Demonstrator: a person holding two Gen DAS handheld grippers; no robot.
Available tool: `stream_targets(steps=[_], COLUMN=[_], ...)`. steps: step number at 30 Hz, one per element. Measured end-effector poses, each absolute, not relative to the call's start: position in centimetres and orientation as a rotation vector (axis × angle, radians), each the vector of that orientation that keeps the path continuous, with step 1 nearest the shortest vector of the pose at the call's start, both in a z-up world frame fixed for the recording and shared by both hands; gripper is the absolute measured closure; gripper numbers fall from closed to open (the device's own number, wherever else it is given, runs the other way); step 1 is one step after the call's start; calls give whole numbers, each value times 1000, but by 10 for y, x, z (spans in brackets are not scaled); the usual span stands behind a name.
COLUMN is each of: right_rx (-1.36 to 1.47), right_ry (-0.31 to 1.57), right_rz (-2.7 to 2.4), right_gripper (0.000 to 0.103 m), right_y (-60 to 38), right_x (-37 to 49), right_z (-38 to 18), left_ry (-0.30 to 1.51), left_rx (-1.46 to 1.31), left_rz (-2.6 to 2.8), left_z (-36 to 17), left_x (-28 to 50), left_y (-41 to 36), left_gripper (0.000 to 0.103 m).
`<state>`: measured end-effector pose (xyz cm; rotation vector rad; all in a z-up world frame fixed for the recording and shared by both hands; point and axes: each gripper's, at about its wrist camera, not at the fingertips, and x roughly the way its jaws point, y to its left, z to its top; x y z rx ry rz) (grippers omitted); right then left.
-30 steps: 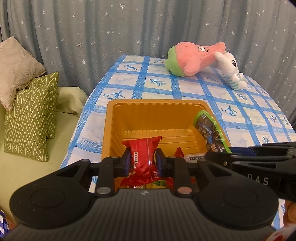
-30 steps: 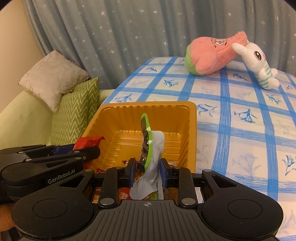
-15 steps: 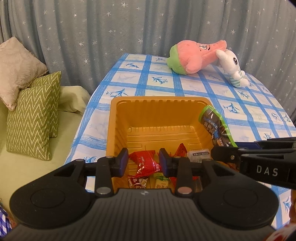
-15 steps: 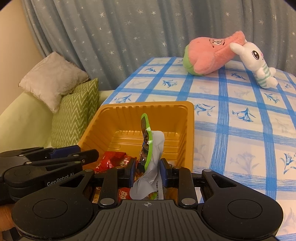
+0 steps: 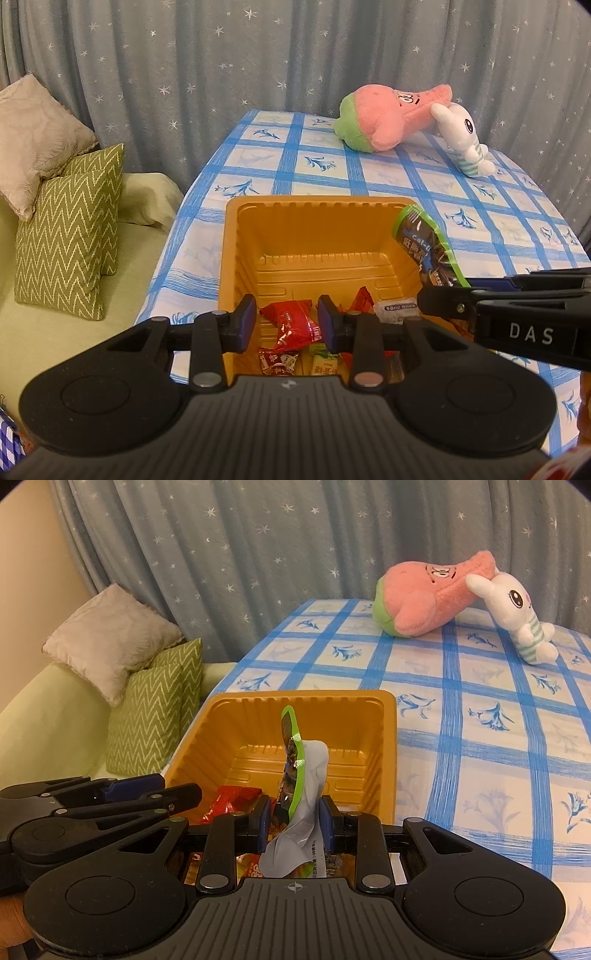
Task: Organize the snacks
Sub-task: 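Open the left tool to drop the red packet while the right tool drops the white-green snack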
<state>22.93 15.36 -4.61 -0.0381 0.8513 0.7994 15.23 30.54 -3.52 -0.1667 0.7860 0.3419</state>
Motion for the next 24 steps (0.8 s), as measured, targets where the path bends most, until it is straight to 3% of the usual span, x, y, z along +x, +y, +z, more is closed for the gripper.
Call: stream_targets(steps=[11,14,17,24], right_rx=[-24,12,53,76], right_ry=[861,850,847,848], right_rz=[806,839,822,778], right_gripper=[75,74,36,35], right_y=[159,158,149,127], right_x=[232,236,240,241], right_z=[-49,-51,-53,-51], left_ry=[781,777,767,772], left_rx=[-177,-181,-180,-178], left_rz=[353,360,367,363], left_z=[-32,-32,-32,-32], left_x=[148,146,142,136], left_y=[315,317,319,313], left_gripper=[70,63,57,40])
